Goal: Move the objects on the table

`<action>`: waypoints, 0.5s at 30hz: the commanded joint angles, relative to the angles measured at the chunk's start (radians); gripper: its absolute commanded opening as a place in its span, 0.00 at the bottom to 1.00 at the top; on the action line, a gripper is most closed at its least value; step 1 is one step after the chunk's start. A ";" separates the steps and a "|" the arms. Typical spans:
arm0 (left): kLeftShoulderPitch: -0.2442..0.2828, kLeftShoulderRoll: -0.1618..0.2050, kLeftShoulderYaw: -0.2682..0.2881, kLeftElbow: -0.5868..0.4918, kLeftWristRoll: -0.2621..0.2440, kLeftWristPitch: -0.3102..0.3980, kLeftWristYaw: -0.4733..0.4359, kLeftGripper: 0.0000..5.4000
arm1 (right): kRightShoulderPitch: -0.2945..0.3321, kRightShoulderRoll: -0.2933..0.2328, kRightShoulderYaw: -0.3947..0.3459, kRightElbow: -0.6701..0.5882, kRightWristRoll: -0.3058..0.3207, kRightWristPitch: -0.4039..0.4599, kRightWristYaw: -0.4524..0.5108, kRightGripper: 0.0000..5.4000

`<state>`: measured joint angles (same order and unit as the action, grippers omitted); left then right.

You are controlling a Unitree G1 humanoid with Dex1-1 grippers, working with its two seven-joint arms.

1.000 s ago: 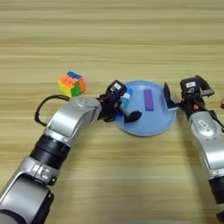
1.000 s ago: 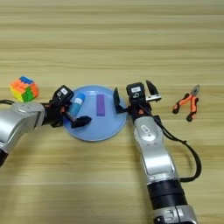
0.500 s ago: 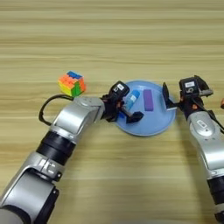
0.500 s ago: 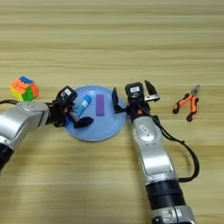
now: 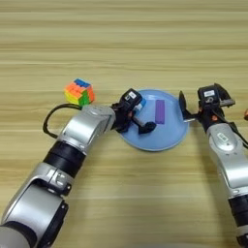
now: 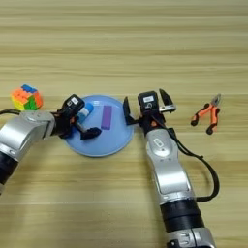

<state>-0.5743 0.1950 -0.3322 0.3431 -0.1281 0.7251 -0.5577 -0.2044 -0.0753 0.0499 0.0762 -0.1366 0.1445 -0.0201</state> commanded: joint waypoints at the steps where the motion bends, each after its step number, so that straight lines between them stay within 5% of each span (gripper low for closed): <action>1: -0.015 -0.002 0.008 0.009 0.016 -0.004 -0.009 1.00 | 0.004 0.006 0.001 -0.012 -0.006 0.014 -0.009 1.00; 15: -0.013 -0.009 0.019 0.008 0.030 0.000 -0.010 1.00 | 0.006 0.004 0.000 -0.014 -0.003 0.014 -0.012 1.00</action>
<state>-0.5744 0.1865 -0.3192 0.3451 -0.1146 0.7252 -0.5715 -0.2044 -0.0735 0.0499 0.0758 -0.1366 0.1445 -0.0304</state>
